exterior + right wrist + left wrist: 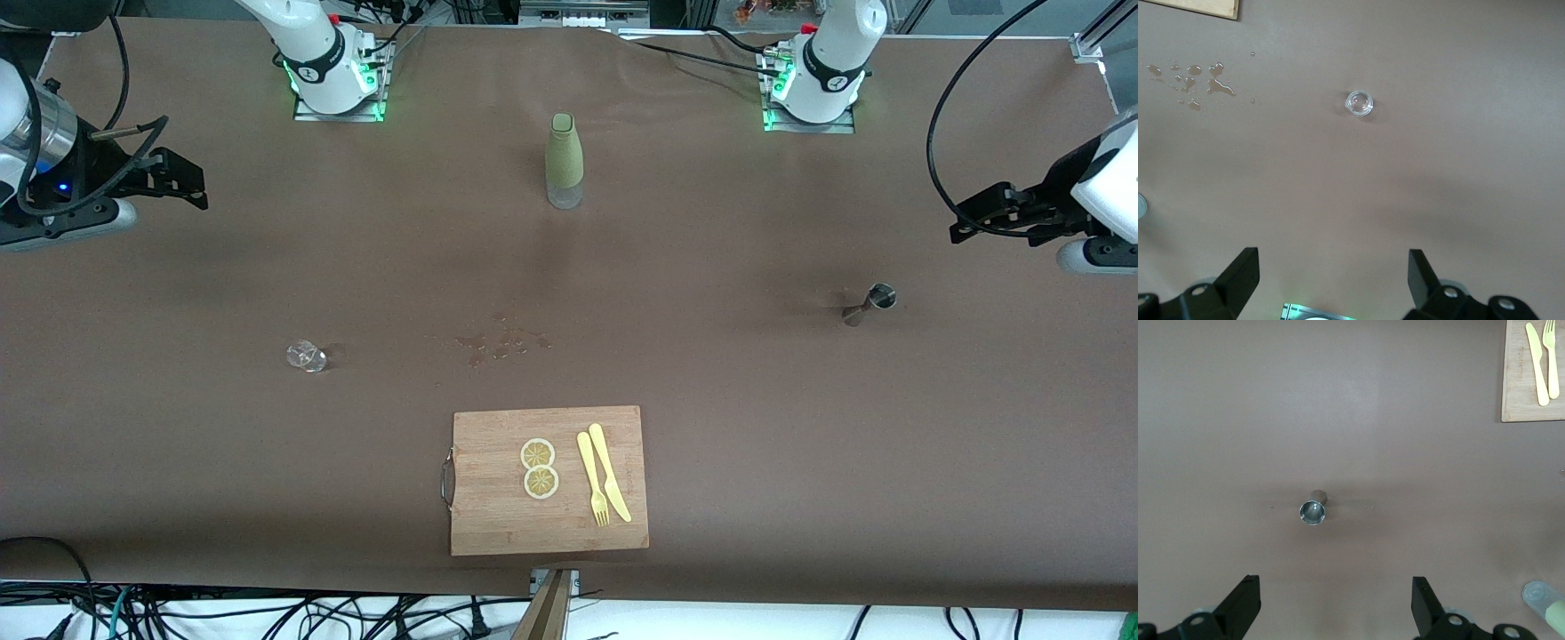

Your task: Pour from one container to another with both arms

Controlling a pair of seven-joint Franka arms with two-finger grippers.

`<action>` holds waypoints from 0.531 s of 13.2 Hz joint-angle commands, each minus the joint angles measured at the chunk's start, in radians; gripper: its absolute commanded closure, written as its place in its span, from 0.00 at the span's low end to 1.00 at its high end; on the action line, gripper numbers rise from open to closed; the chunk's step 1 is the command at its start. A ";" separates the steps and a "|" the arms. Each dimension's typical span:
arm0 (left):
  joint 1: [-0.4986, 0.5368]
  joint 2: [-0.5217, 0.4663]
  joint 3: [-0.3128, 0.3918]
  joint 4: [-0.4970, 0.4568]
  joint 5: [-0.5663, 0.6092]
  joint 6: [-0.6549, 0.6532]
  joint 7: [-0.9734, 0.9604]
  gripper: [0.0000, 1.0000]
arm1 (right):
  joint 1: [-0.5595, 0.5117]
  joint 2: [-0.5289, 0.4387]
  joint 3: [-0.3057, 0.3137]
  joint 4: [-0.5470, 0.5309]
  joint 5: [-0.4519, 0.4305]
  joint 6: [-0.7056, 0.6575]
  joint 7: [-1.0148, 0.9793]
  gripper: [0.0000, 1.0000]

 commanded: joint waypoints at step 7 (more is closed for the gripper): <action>0.007 0.005 -0.002 -0.006 -0.019 0.012 0.028 0.00 | -0.001 -0.002 -0.003 -0.001 -0.002 -0.010 0.002 0.01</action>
